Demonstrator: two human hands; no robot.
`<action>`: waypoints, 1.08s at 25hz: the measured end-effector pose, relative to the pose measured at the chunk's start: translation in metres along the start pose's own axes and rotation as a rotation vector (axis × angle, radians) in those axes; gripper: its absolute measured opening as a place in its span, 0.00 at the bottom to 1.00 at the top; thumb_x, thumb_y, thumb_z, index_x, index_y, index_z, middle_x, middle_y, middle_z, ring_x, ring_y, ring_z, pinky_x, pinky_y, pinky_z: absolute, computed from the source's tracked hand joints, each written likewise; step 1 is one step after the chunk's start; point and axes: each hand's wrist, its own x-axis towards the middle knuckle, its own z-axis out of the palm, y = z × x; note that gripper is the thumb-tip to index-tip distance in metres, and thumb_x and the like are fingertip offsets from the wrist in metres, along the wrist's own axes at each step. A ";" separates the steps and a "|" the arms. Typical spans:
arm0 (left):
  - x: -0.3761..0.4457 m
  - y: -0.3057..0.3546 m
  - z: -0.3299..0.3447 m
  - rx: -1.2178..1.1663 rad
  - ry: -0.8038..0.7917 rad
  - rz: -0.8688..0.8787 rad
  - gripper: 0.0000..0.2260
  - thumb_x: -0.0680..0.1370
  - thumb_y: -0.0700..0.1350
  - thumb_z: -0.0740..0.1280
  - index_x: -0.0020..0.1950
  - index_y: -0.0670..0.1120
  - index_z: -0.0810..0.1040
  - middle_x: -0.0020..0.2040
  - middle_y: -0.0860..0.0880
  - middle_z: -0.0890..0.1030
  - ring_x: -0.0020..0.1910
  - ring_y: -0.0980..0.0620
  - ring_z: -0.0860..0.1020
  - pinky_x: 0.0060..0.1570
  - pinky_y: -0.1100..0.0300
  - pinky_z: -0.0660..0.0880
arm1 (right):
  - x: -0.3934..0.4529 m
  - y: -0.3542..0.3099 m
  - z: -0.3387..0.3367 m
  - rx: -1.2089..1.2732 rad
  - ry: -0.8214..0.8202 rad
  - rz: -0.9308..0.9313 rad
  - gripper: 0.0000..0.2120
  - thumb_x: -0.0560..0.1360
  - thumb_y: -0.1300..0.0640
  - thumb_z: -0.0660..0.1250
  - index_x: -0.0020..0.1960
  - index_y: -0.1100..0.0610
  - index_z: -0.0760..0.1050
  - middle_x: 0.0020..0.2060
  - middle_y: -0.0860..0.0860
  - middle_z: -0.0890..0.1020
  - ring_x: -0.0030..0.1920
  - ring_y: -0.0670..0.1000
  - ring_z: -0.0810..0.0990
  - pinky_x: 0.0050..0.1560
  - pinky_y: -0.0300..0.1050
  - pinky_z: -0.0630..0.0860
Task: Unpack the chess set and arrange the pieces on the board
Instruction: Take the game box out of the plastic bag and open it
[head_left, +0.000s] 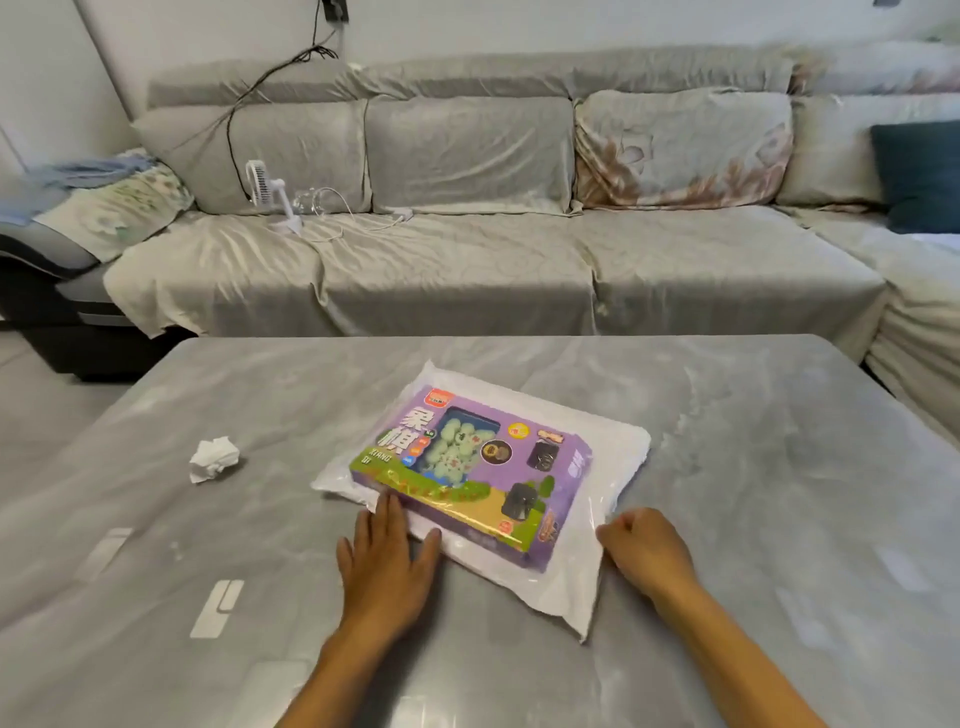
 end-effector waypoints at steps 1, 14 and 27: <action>0.022 -0.003 -0.009 0.027 -0.053 0.012 0.29 0.81 0.61 0.50 0.79 0.51 0.46 0.79 0.52 0.48 0.77 0.49 0.47 0.74 0.46 0.45 | -0.021 0.005 0.008 0.005 0.010 -0.031 0.13 0.69 0.52 0.63 0.29 0.55 0.67 0.25 0.48 0.74 0.29 0.51 0.72 0.36 0.46 0.70; -0.152 0.005 0.015 -0.110 0.141 0.517 0.10 0.68 0.46 0.75 0.47 0.52 0.79 0.47 0.55 0.77 0.45 0.54 0.75 0.43 0.64 0.70 | -0.110 0.062 0.009 0.524 0.469 0.020 0.10 0.73 0.59 0.68 0.53 0.53 0.73 0.45 0.49 0.80 0.41 0.49 0.77 0.41 0.44 0.70; -0.166 0.171 0.044 -1.617 -0.478 -0.745 0.06 0.77 0.39 0.68 0.45 0.36 0.80 0.31 0.43 0.81 0.23 0.53 0.77 0.25 0.64 0.75 | -0.088 0.081 -0.019 0.776 -0.127 -0.016 0.13 0.73 0.57 0.71 0.41 0.69 0.79 0.30 0.61 0.79 0.27 0.54 0.75 0.27 0.41 0.73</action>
